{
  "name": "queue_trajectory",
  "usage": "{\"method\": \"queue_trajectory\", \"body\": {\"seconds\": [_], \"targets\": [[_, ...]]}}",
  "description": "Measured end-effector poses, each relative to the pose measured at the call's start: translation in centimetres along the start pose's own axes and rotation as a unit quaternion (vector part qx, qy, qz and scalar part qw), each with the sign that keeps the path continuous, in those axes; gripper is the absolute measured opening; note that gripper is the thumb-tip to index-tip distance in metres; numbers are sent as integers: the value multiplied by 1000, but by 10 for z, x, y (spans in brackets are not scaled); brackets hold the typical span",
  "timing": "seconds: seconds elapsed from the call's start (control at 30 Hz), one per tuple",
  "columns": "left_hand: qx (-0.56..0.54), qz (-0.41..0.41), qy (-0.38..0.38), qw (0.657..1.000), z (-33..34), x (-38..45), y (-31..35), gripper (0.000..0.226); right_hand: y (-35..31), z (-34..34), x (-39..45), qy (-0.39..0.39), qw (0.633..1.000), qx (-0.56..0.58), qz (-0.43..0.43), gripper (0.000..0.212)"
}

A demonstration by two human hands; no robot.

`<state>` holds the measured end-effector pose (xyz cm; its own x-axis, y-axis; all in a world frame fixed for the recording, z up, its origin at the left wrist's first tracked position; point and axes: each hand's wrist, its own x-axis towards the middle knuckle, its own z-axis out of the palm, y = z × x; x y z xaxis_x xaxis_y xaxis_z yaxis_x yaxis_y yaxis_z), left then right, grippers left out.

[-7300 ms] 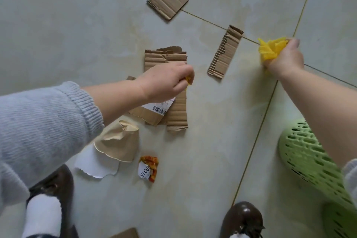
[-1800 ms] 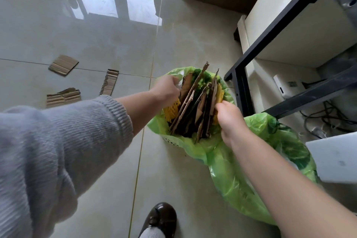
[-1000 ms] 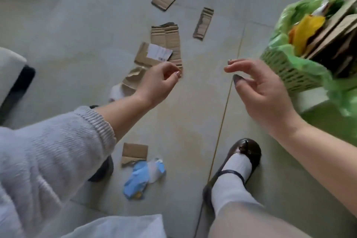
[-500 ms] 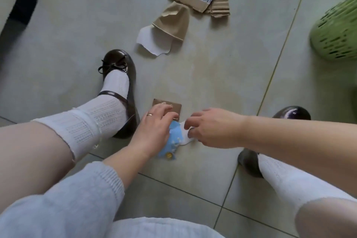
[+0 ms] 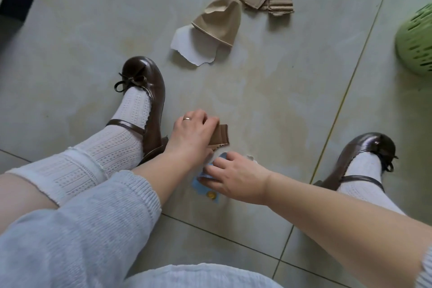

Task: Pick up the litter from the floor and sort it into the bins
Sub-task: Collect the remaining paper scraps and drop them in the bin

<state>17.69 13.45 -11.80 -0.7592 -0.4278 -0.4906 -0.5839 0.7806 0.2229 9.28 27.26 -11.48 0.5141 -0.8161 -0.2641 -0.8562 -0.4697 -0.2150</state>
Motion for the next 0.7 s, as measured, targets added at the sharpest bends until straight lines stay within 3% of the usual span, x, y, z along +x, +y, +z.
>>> {"method": "queue_trajectory", "body": {"seconds": [0.2, 0.33, 0.43, 0.57, 0.7], "targets": [[-14, -22, -9, 1000, -3, 10, -2, 44, 2, -6, 7, -5, 1000, -24, 7, 19], [-150, -63, -21, 986, -13, 12, -6, 27, 18, -23, 6, -6, 998, 44, 35, 17], [-231, -98, 7, 968, -27, 16, -9, 17, 36, -37, 0, -15, 986, 132, 97, 29], [-284, -127, 35, 950, -44, 18, -10, 9, 58, -56, -21, 85, 930, 253, 252, 20], [-299, -125, 21, 946, -47, 16, -7, 7, 57, -47, -35, -76, 916, 310, 243, 28]]}}
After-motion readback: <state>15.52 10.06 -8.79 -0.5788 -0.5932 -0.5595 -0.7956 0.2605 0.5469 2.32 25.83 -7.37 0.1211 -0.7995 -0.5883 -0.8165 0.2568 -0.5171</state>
